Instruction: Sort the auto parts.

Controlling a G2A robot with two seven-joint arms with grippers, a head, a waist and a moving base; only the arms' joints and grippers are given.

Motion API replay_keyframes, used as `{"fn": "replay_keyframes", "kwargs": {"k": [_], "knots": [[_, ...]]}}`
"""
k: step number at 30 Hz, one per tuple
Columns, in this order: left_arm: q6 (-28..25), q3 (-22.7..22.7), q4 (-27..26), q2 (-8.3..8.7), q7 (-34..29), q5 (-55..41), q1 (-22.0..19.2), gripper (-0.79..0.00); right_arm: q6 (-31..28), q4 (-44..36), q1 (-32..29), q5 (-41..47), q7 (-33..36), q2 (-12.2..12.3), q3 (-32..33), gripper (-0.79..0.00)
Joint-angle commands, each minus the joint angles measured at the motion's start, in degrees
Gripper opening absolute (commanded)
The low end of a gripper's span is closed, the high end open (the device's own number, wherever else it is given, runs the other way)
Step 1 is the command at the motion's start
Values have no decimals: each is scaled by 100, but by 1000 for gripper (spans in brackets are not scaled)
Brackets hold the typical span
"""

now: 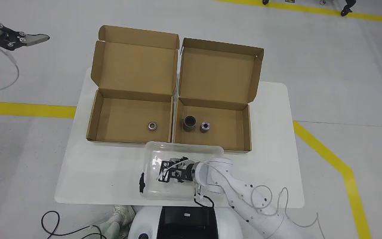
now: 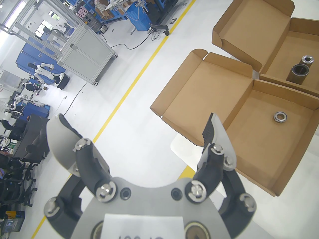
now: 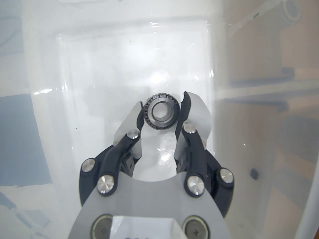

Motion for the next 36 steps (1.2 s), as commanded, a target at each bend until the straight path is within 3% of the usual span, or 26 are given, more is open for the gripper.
{"fn": "replay_keyframes", "kwargs": {"k": [1,10,15,23,30,36], "knots": [[0,0,0,0,0,0,0,0,24,-15,1,-23,7,3,-3,-763],[0,0,0,0,0,0,0,0,84,-319,-173,7,-503,80,184,-785],[0,0,0,0,0,0,0,0,-358,-437,-423,560,-1787,209,643,-785],[0,0,0,0,0,0,0,0,-863,-1036,-761,243,-3146,433,1154,-785],[0,0,0,0,0,0,0,0,-1064,-1901,-666,656,-3220,490,1384,-785],[0,0,0,0,0,0,0,0,-911,-2309,-154,1322,-2656,424,1299,-785]]}}
